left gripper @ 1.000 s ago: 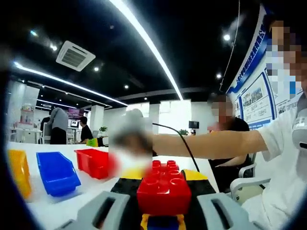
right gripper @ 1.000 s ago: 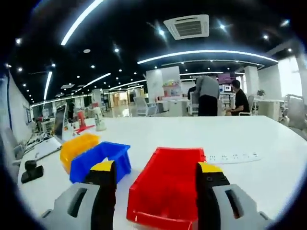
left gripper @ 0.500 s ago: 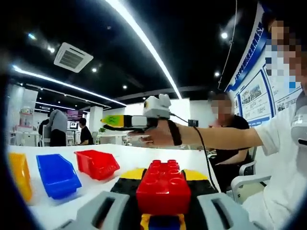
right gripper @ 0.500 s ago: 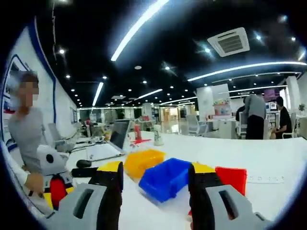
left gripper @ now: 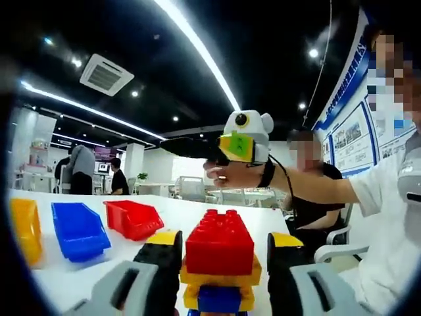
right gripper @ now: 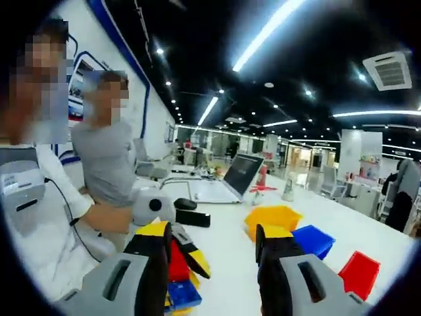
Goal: Take apart the toy blocks one by one and place each separated block into its matching bin, sorting the blocks by their type until all the connected pieces are disassembled and separated into the correct bins
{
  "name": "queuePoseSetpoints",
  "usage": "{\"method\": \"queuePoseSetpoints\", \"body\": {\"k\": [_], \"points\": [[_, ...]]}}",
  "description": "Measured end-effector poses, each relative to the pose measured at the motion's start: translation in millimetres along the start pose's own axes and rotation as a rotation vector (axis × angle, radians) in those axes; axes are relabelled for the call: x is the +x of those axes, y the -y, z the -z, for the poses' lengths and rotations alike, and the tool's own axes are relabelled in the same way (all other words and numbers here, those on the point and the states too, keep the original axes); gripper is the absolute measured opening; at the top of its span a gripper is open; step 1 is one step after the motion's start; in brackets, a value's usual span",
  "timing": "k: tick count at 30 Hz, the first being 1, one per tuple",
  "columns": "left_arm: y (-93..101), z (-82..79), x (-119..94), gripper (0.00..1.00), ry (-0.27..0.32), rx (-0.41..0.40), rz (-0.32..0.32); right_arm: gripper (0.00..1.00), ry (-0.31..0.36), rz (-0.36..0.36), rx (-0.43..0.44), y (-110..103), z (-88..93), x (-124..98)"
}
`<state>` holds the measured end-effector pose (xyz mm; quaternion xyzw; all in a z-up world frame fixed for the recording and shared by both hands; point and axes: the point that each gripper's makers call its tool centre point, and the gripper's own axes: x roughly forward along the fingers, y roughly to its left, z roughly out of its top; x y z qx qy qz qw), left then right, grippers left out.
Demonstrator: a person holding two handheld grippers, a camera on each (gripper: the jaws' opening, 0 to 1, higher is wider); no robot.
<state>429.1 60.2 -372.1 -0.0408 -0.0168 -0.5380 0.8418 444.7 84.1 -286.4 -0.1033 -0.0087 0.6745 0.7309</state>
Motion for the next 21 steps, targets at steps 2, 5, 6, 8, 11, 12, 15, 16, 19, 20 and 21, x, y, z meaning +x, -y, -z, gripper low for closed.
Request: {"method": "queuePoseSetpoints", "body": {"k": [2,5,6,8,11,12,15,16,19,20,21], "points": [[-0.5,3.5,0.9,0.63,-0.011,0.012,-0.005,0.51,-0.023,-0.031,-0.011,-8.1,4.9,3.5],[-0.1,9.2,2.6,0.66,-0.027,0.024,-0.006,0.49,-0.065,-0.072,-0.03,-16.8,14.5,7.5],[-0.7,12.0,3.2,0.66,-0.035,0.027,-0.01,0.49,-0.072,-0.076,-0.035,-18.0,16.8,9.3],[-1.1,17.0,4.6,0.66,-0.048,0.029,-0.011,0.48,-0.082,-0.097,-0.038,-22.8,22.0,13.0],[-1.5,23.2,6.7,0.64,-0.058,0.021,-0.012,0.48,-0.11,-0.132,-0.042,-31.6,32.1,17.2],[-1.4,24.3,7.1,0.62,-0.059,0.02,-0.013,0.48,-0.121,-0.141,-0.04,-32.8,35.7,18.2],[-2.8,24.1,7.5,0.55,-0.053,0.012,-0.02,0.47,-0.14,-0.158,-0.037,-37.5,43.6,21.2],[-2.4,23.7,7.6,0.54,-0.049,0.008,-0.017,0.47,-0.149,-0.164,-0.035,-39.4,46.9,22.8],[-1.4,23.7,5.6,0.54,-0.046,0.004,-0.011,0.45,-0.164,-0.169,-0.036,-41.2,52.9,26.4],[-1.0,23.7,5.5,0.54,-0.046,0.004,-0.008,0.44,-0.167,-0.163,-0.037,-39.7,54.7,27.5],[-0.5,23.7,5.3,0.54,-0.046,0.004,-0.004,0.42,-0.171,-0.157,-0.037,-38.3,56.6,28.6]]}}
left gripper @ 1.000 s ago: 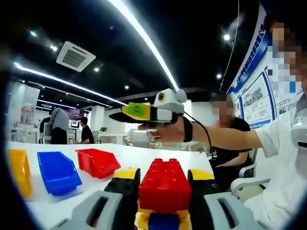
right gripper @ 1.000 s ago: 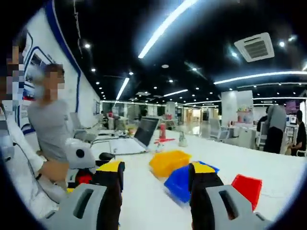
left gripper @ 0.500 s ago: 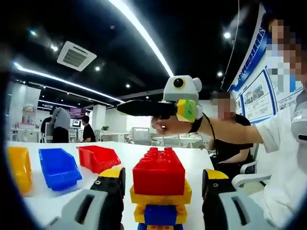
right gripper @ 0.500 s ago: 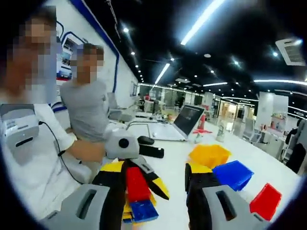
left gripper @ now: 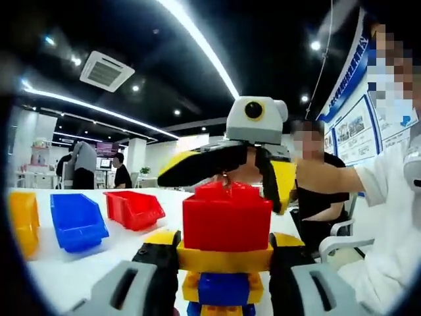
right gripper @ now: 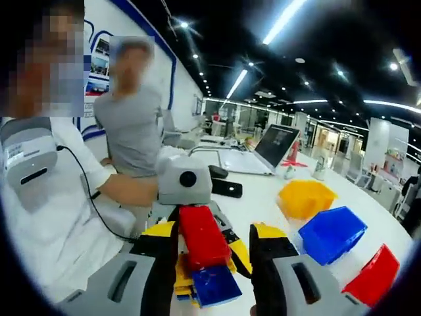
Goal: Take apart the toy blocks one by one and place each separated block into its matching bin, sorting the blocks by their type until all the connected pieces are disassembled and separated into the correct bins
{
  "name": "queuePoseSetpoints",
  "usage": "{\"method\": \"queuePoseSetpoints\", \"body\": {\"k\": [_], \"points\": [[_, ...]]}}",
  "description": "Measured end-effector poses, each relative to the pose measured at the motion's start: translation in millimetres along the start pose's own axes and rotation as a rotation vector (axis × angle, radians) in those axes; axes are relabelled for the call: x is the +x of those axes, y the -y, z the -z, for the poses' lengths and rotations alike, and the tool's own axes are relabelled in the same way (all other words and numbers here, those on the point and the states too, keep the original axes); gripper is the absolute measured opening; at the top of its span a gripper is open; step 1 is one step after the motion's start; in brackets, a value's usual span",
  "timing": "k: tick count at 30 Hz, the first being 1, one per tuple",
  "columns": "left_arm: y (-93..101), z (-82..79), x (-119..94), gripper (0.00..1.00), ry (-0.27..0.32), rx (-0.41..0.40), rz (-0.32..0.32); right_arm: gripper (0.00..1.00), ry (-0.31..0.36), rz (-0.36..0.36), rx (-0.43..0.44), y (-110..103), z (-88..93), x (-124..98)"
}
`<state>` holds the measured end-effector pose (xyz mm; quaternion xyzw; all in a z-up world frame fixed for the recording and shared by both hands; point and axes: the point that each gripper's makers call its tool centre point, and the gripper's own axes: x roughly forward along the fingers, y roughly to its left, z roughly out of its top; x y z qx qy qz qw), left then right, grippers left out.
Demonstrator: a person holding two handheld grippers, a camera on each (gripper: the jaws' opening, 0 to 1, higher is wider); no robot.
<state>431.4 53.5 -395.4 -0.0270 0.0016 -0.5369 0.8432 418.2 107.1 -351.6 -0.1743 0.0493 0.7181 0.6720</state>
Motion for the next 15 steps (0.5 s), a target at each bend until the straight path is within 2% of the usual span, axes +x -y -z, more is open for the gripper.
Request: {"method": "queuePoseSetpoints", "body": {"k": [4,6,8,9,10,15], "points": [[0.7,0.4,0.1,0.54,0.0,-0.001,0.013,0.39,0.005,-0.017,0.038,-2.4,4.5,3.5],[0.9,0.6,0.3,0.54,-0.001,-0.001,0.017,0.34,-0.004,-0.046,0.075,-9.0,8.4,5.5],[2.2,0.8,0.0,0.54,-0.002,0.003,0.027,0.32,0.006,-0.045,0.072,-7.9,7.8,5.8],[3.1,1.2,0.0,0.54,-0.003,0.003,0.033,0.28,0.012,-0.052,0.075,-9.0,6.7,5.6],[4.8,1.8,0.6,0.55,-0.005,0.008,0.043,0.28,0.015,-0.074,0.11,-13.3,5.8,5.6],[8.1,1.5,0.3,0.55,-0.004,0.001,0.084,0.27,0.031,-0.08,0.113,-13.7,4.3,4.4]]}}
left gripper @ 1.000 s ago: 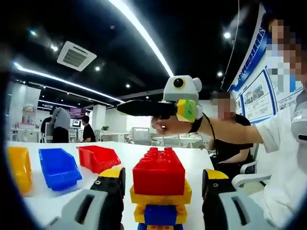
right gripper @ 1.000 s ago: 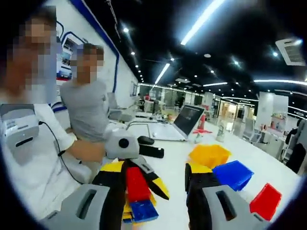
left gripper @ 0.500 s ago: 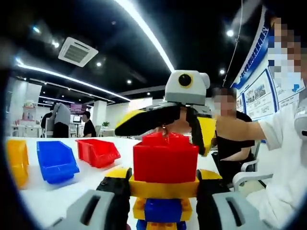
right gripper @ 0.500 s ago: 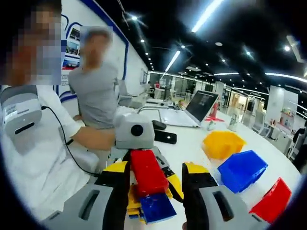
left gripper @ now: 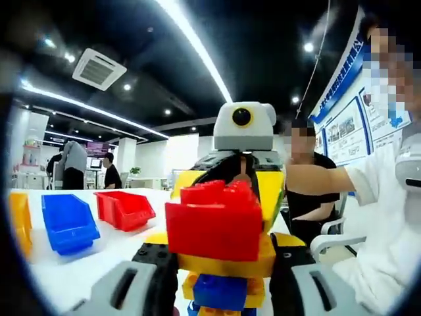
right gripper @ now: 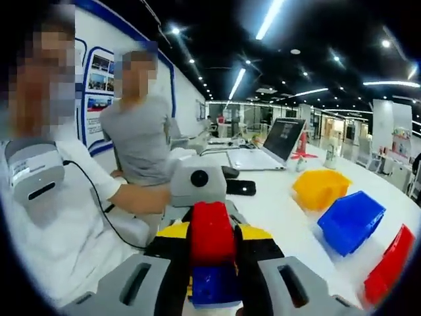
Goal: Take apart the toy blocks one by one and place each separated block into its matching bin, sorting the blocks by their type until all the connected pieces are disassembled and separated into the correct bins
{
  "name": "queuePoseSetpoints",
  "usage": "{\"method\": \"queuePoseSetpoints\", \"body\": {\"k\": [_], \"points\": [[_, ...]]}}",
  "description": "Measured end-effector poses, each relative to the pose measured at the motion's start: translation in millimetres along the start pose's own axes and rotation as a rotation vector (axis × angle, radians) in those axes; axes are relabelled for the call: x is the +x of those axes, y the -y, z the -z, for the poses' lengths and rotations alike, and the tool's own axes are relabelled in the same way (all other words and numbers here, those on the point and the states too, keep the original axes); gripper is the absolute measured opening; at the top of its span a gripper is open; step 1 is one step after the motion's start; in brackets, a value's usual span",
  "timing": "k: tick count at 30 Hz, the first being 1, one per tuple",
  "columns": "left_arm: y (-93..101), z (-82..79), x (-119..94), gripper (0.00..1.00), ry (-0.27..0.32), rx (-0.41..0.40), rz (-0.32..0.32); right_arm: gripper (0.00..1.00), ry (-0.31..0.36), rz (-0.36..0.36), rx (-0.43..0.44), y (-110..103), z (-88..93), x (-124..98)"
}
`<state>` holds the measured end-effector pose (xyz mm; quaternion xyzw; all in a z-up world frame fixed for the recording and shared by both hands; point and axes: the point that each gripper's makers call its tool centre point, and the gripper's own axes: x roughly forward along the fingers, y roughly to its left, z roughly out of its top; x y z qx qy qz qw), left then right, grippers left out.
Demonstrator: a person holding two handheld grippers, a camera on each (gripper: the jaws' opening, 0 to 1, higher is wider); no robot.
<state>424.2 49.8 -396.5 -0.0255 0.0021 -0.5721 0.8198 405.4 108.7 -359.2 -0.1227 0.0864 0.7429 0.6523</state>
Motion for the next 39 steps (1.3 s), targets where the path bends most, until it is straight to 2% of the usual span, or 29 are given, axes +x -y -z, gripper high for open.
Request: {"method": "queuePoseSetpoints", "body": {"k": [3,7,12,13,15,16,18,19,23,27,31,34,39], "points": [[-0.1,0.2,1.6,0.54,-0.015,0.0,0.002,0.27,0.015,0.0,0.009,0.6,0.3,-1.9],[1.0,0.3,3.4,0.54,-0.035,-0.011,0.013,0.26,0.042,-0.018,-0.053,-2.9,-2.7,-2.1],[0.4,-0.3,5.5,0.54,-0.046,-0.026,0.01,0.26,0.034,-0.028,-0.09,-5.5,-3.1,-1.4],[0.3,-0.2,5.1,0.54,-0.051,-0.03,0.015,0.26,0.037,-0.043,-0.132,-8.6,-4.7,-1.2],[1.0,0.1,5.3,0.54,-0.051,-0.032,0.011,0.26,0.03,-0.033,-0.128,-7.8,-3.0,-1.3],[0.1,0.1,5.6,0.54,-0.055,-0.031,0.004,0.26,0.047,-0.03,-0.161,-6.4,-5.9,-2.1],[-1.7,0.8,6.8,0.54,-0.06,-0.082,-0.003,0.26,-0.004,-0.018,-0.35,-7.0,-5.6,-4.7],[-4.3,-0.4,7.2,0.54,-0.054,-0.074,0.003,0.26,-0.006,-0.018,-0.372,-9.8,-6.6,-3.3],[-5.9,-1.1,9.3,0.54,-0.054,-0.048,-0.017,0.27,0.032,0.004,-0.245,-3.4,-6.9,-1.8],[-8.2,-2.6,9.1,0.54,-0.033,-0.043,-0.027,0.27,0.168,0.039,-0.121,5.4,-31.2,-12.6],[-8.0,-3.1,8.7,0.54,-0.037,-0.033,-0.031,0.27,0.201,0.115,-0.05,24.5,-40.7,-23.4],[-10.7,-3.4,6.2,0.54,-0.042,-0.021,-0.042,0.27,0.225,0.234,-0.004,52.5,-42.3,-37.5],[-14.7,-3.3,1.1,0.54,-0.029,-0.035,-0.058,0.27,0.235,0.534,0.079,117.8,-31.7,-74.7]]}}
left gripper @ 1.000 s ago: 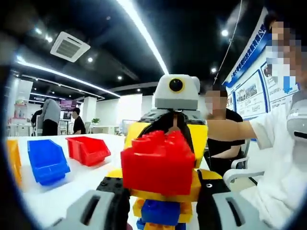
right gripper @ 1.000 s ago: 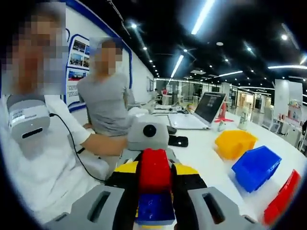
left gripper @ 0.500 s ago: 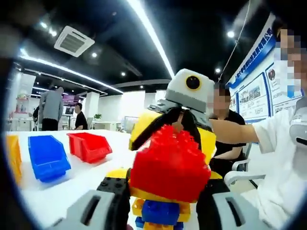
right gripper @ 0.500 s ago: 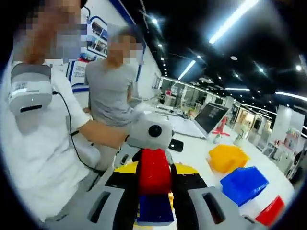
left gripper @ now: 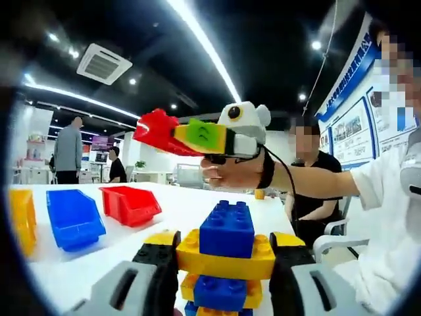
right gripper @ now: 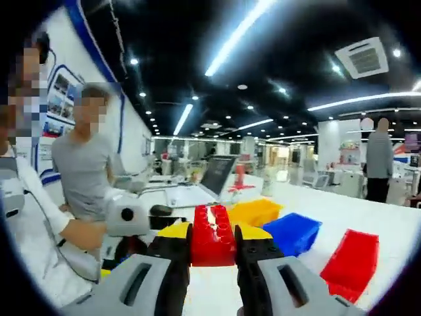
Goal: Take apart the toy blocks one by one and place each separated block into its matching bin, sorting the blocks by their type until all the connected pieces are disassembled and separated into the correct bins
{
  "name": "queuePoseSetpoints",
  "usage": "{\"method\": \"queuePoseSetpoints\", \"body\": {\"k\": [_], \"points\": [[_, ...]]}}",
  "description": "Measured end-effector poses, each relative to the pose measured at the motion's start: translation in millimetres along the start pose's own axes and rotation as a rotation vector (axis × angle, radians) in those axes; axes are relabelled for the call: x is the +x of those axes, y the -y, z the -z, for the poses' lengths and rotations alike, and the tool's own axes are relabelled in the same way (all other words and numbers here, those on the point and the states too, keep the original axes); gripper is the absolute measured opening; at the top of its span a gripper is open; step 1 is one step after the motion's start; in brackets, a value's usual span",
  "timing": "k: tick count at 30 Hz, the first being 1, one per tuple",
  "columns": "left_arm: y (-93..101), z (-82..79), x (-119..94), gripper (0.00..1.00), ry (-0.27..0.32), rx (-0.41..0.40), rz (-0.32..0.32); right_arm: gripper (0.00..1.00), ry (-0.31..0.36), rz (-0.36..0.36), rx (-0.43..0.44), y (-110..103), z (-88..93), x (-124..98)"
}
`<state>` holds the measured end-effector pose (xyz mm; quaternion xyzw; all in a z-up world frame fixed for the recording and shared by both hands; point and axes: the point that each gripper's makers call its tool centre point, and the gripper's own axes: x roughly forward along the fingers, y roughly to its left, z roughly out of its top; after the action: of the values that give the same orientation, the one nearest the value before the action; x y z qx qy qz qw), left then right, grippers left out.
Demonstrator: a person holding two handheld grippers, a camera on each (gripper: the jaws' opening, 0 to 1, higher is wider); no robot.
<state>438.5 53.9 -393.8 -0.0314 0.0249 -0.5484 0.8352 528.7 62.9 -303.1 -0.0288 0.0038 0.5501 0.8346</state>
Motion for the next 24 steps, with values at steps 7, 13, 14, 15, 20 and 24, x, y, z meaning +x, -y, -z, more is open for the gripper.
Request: {"method": "queuePoseSetpoints", "body": {"k": [7,13,14,15,20,24], "points": [[0.1,0.4,-0.9,0.54,0.001,-0.003,0.001,0.27,-0.091,0.392,-0.001,104.1,21.1,-18.3],[2.6,0.9,-1.1,0.54,0.001,-0.002,0.003,0.27,-0.17,0.646,0.031,174.0,45.6,-35.2],[2.7,1.0,-0.9,0.55,0.001,-0.001,0.002,0.27,-0.169,0.661,0.05,180.5,48.9,-34.0],[2.7,0.9,-0.6,0.55,0.001,-0.001,0.002,0.27,-0.169,0.698,0.064,189.4,52.0,-34.7],[3.7,1.2,-1.5,0.55,-0.002,0.002,-0.003,0.27,-0.206,0.734,0.043,206.3,65.5,-23.1],[3.8,1.4,-2.1,0.55,0.0,0.003,-0.007,0.27,-0.222,0.759,0.063,214.2,75.7,-18.2]]}}
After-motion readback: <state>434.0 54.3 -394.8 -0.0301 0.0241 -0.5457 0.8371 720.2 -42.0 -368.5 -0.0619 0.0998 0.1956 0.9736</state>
